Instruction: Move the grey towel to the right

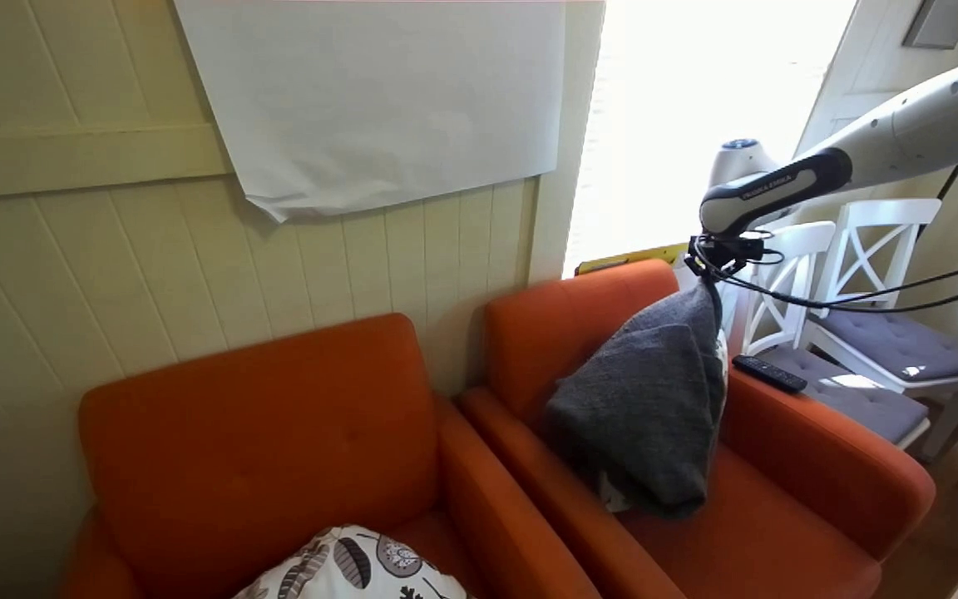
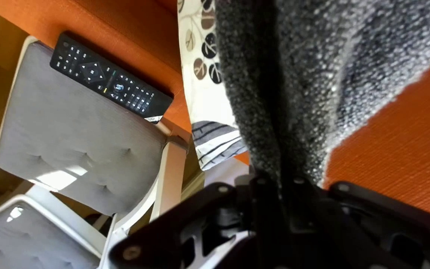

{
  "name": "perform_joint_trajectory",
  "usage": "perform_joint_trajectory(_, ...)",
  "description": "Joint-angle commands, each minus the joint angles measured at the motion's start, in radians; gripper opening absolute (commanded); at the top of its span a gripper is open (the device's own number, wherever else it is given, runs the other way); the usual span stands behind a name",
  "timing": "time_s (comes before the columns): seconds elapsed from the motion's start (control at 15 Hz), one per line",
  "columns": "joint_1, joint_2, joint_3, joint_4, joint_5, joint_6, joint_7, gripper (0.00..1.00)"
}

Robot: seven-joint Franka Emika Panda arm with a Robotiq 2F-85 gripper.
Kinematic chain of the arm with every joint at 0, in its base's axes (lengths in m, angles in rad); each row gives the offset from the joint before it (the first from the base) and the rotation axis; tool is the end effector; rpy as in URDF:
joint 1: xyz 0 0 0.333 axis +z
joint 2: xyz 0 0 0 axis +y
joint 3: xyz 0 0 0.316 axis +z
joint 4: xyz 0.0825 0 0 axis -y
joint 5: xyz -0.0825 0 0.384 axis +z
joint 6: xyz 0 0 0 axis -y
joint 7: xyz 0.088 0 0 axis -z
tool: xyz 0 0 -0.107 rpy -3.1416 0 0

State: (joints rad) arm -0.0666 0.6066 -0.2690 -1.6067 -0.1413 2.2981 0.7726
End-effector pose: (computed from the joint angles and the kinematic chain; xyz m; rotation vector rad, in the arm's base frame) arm 0.6707 -0.2089 0.2954 2.5700 -1.3464 0.2260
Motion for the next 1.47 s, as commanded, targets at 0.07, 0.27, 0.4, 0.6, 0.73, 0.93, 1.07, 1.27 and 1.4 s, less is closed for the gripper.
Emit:
perform_joint_trajectory(0.07, -0.027, 0.222, -0.066, 0.278, 0.01, -0.061, 0.168, 0.01)
perform_joint_trajectory(0.27, -0.035, 0.322, -0.089, 0.392, 0.006, -0.127, 0.291, 0.01)
perform_joint_trajectory(0.4, -0.037, 0.381, -0.101, 0.468, 0.001, -0.194, 0.378, 0.29)
perform_joint_trajectory(0.6, -0.029, 0.409, -0.113, 0.534, -0.012, -0.288, 0.5, 0.44)
perform_joint_trajectory(0.73, -0.025, 0.344, -0.106, 0.5, -0.019, -0.322, 0.522, 0.56)
perform_joint_trajectory(0.93, -0.015, 0.201, -0.111, 0.38, -0.017, -0.339, 0.455, 0.77)
perform_joint_trajectory(1.07, -0.024, 0.094, -0.093, 0.282, -0.016, -0.332, 0.341, 0.9)
perform_joint_trajectory(1.27, -0.048, -0.059, -0.053, 0.131, -0.036, -0.284, 0.141, 1.0)
perform_joint_trajectory(1.4, -0.064, -0.146, -0.036, 0.043, -0.018, -0.268, 0.018, 1.0)
